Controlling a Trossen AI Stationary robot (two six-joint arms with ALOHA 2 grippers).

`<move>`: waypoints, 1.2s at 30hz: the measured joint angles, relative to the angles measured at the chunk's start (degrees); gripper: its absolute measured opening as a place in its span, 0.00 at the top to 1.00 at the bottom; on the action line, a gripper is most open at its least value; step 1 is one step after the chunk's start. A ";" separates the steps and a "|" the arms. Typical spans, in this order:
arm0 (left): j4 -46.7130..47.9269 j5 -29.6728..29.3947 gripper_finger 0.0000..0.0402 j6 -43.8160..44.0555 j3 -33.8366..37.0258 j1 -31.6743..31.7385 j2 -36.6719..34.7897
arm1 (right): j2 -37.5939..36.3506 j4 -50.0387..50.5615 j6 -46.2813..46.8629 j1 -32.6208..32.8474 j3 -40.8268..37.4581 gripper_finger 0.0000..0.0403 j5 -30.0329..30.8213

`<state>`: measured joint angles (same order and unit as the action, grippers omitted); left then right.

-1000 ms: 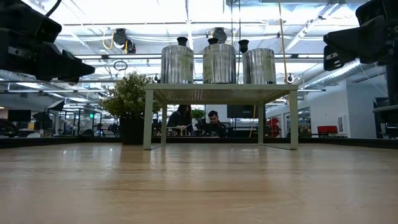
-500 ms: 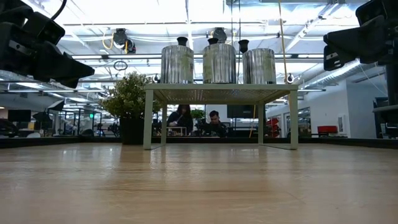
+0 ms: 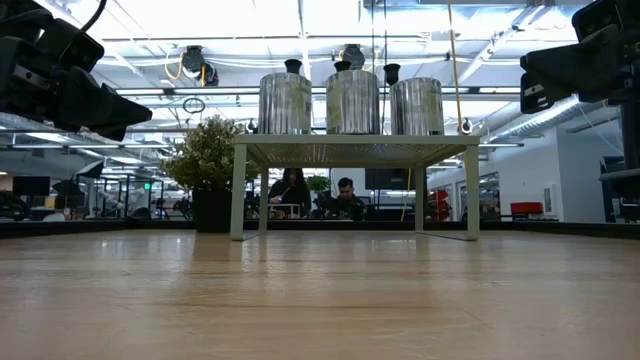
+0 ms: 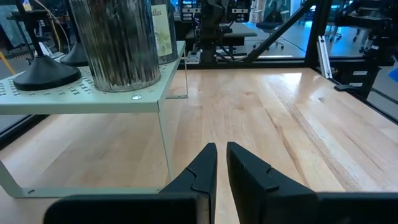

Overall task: Pick & Place candle stick holders
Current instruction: Return to Home Position

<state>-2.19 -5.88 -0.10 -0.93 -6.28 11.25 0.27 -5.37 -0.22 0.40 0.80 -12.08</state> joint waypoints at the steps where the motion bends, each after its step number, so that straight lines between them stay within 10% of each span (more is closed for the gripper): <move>1: -0.01 -0.01 0.89 0.00 0.00 0.00 0.00 | 0.00 0.00 0.02 0.00 0.00 0.95 -0.02; 36: -0.97 -0.07 0.89 -0.13 0.09 0.00 0.00 | 0.02 -0.02 0.02 0.00 0.00 0.95 -0.04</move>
<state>-3.16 -5.96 -0.23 -0.84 -6.28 11.25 0.30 -5.39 -0.21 0.40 0.80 -12.12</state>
